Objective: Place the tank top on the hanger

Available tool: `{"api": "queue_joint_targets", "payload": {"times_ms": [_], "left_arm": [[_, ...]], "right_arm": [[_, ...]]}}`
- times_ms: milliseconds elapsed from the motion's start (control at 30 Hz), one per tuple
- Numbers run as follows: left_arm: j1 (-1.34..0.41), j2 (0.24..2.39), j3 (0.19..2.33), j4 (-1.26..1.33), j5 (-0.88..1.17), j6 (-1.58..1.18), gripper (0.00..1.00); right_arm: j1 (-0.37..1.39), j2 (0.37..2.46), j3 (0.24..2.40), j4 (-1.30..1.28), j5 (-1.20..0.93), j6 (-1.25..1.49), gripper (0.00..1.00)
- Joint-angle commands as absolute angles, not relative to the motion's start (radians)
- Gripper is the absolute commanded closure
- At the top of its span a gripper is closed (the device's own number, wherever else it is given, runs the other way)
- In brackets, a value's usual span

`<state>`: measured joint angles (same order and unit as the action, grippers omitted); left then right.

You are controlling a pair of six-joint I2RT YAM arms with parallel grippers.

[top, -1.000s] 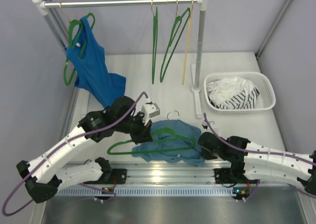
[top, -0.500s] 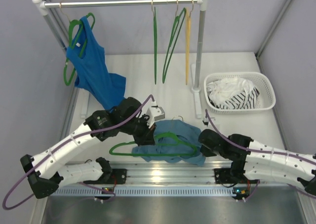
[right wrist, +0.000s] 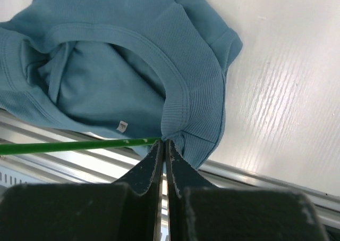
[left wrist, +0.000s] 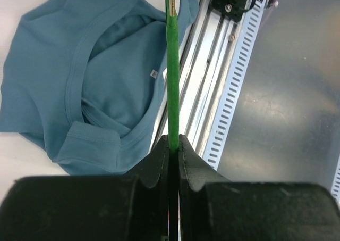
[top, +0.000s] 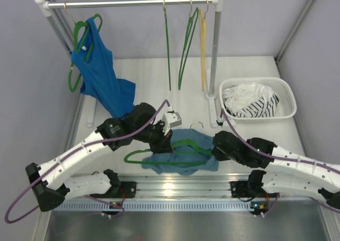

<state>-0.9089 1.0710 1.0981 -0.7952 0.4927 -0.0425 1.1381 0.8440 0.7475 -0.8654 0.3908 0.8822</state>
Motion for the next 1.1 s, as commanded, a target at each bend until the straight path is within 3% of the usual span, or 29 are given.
{"api": "queue_joint_targets", "payload": {"times_ms": [0, 633, 1067], "left_arm": [[-0.913, 1.022, 1.049, -0.573, 0.499, -0.081, 1.0], [-0.913, 0.927, 0.718, 0.02, 0.537, -0.31, 1.0], [-0.92, 1.028, 0.577, 0.348, 0.465, -0.293, 1.0]], "right_arm": [[1.154, 0.833, 0.814, -0.88, 0.43, 0.853, 1.0], [1.154, 0.836, 0.968, -0.919, 0.477, 0.778, 0.99], [1.152, 0.801, 1.031, -0.928, 0.505, 0.762, 0.97]]}}
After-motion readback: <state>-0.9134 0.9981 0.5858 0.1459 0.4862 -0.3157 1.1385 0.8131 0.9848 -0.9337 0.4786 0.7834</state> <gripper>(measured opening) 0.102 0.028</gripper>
